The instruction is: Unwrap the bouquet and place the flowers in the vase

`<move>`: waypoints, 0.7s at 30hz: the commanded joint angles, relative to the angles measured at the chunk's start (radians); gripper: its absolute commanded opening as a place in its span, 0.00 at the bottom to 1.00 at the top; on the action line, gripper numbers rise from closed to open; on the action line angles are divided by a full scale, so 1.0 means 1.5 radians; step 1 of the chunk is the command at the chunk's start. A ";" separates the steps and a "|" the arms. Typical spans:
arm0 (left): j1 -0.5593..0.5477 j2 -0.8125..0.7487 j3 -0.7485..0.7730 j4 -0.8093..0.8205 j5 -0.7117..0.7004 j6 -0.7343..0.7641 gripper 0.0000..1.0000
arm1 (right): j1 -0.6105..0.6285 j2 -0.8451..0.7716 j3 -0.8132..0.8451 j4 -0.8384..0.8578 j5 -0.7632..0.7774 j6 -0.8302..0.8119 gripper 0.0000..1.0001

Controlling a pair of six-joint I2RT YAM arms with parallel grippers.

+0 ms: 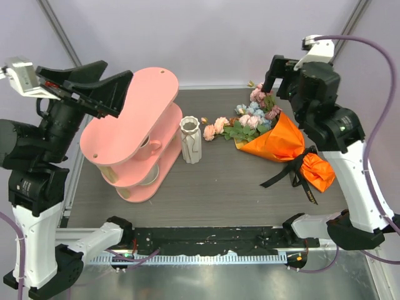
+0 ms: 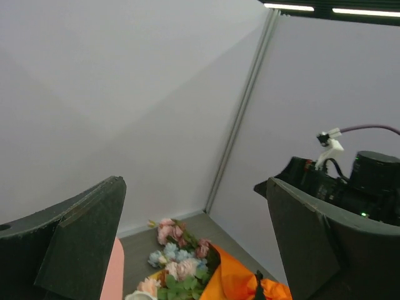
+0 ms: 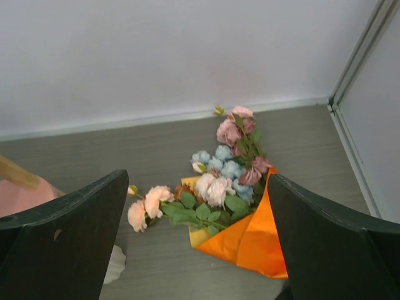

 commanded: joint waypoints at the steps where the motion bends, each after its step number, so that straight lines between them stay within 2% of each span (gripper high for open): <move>1: 0.003 0.006 -0.077 -0.030 0.090 -0.080 1.00 | 0.002 0.013 -0.092 -0.017 0.034 0.044 0.99; 5: 0.003 -0.010 -0.177 -0.008 0.186 -0.133 1.00 | -0.015 -0.003 -0.252 0.005 -0.001 0.072 1.00; 8: 0.003 -0.030 -0.238 0.002 0.242 -0.158 0.98 | -0.093 -0.010 -0.349 0.017 -0.074 0.114 1.00; 10: 0.001 -0.042 -0.269 0.005 0.263 -0.163 0.97 | -0.178 -0.019 -0.399 0.029 -0.135 0.140 1.00; 12: -0.017 -0.058 -0.276 -0.023 0.272 -0.145 0.96 | -0.232 -0.043 -0.484 0.048 -0.150 0.175 0.99; 14: -0.037 -0.064 -0.263 -0.051 0.268 -0.104 0.96 | -0.311 -0.058 -0.557 0.057 -0.161 0.190 0.95; 15: -0.060 -0.068 -0.260 -0.072 0.264 -0.094 0.96 | -0.334 -0.075 -0.581 0.075 -0.179 0.202 0.92; 16: -0.070 -0.071 -0.259 -0.078 0.262 -0.087 0.96 | -0.419 -0.081 -0.630 0.089 -0.204 0.206 0.87; 17: -0.082 -0.074 -0.260 -0.080 0.263 -0.079 0.96 | -0.452 -0.087 -0.654 0.102 -0.273 0.210 0.72; 20: -0.122 -0.078 -0.269 -0.083 0.281 -0.086 0.96 | -0.533 -0.092 -0.730 0.150 -0.355 0.229 0.52; 21: -0.139 -0.078 -0.273 -0.075 0.294 -0.093 0.95 | -0.537 -0.091 -0.744 0.172 -0.386 0.235 0.50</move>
